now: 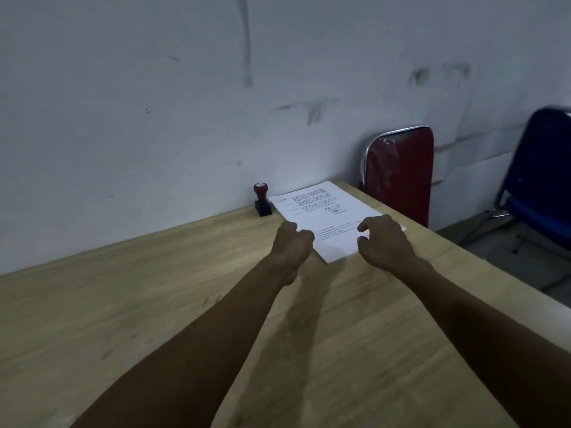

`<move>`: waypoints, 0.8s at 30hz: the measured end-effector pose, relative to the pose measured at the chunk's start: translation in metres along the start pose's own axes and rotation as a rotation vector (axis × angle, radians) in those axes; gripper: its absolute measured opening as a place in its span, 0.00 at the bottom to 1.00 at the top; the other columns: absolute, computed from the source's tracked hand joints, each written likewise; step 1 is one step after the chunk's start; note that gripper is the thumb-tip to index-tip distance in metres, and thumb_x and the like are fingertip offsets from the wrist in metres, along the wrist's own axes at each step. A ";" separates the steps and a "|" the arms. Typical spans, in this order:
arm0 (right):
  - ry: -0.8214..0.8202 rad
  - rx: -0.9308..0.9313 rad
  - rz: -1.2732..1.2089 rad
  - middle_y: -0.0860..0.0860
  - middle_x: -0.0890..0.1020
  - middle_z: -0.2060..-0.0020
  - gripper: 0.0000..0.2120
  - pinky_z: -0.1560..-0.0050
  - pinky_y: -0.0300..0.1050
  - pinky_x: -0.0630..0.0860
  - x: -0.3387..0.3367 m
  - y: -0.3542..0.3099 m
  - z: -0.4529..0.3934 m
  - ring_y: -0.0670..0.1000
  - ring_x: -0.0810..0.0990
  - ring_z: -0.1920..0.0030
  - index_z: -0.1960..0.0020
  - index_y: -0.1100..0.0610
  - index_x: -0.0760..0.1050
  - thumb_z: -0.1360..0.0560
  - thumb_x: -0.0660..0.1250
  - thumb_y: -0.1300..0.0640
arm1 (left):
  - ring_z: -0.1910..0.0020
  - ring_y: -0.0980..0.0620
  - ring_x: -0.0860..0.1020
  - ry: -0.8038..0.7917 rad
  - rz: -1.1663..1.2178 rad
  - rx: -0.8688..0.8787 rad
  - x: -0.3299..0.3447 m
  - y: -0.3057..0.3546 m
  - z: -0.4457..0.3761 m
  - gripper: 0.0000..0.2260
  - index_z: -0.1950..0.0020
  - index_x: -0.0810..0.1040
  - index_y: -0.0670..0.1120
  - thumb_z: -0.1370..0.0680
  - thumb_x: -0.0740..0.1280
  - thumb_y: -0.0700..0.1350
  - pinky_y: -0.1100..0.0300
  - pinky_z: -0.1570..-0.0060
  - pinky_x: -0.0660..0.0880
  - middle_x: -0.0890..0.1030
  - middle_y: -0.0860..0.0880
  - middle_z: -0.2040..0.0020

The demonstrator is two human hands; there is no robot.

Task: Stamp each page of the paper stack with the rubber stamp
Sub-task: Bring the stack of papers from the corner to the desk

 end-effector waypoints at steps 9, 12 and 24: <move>-0.109 0.213 0.115 0.62 0.67 0.32 0.25 0.34 0.58 0.65 0.012 0.046 -0.056 0.65 0.63 0.31 0.31 0.60 0.63 0.25 0.63 0.53 | 0.67 0.48 0.78 0.006 0.340 -0.219 0.030 0.013 -0.032 0.13 0.39 0.72 0.40 0.22 0.56 0.33 0.64 0.77 0.74 0.80 0.45 0.55; -0.096 0.224 0.165 0.63 0.68 0.31 0.26 0.34 0.58 0.64 0.013 0.048 -0.064 0.65 0.63 0.30 0.32 0.60 0.64 0.25 0.64 0.50 | 0.63 0.44 0.78 0.020 0.397 -0.246 0.036 0.020 -0.038 0.14 0.39 0.72 0.41 0.22 0.56 0.32 0.53 0.70 0.78 0.79 0.43 0.53; -0.095 0.305 0.053 0.62 0.67 0.32 0.37 0.37 0.56 0.68 0.008 0.068 -0.083 0.64 0.64 0.32 0.31 0.60 0.65 0.33 0.76 0.47 | 0.67 0.48 0.67 0.098 0.318 -0.419 0.045 0.015 -0.056 0.12 0.64 0.65 0.39 0.22 0.60 0.33 0.57 0.55 0.68 0.68 0.45 0.65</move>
Point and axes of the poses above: each hand's wrist, its own z-axis away from the middle knuckle, its own x-axis out of the palm, y = z × x, the point moved 9 cm from there along -z, towards the middle knuckle
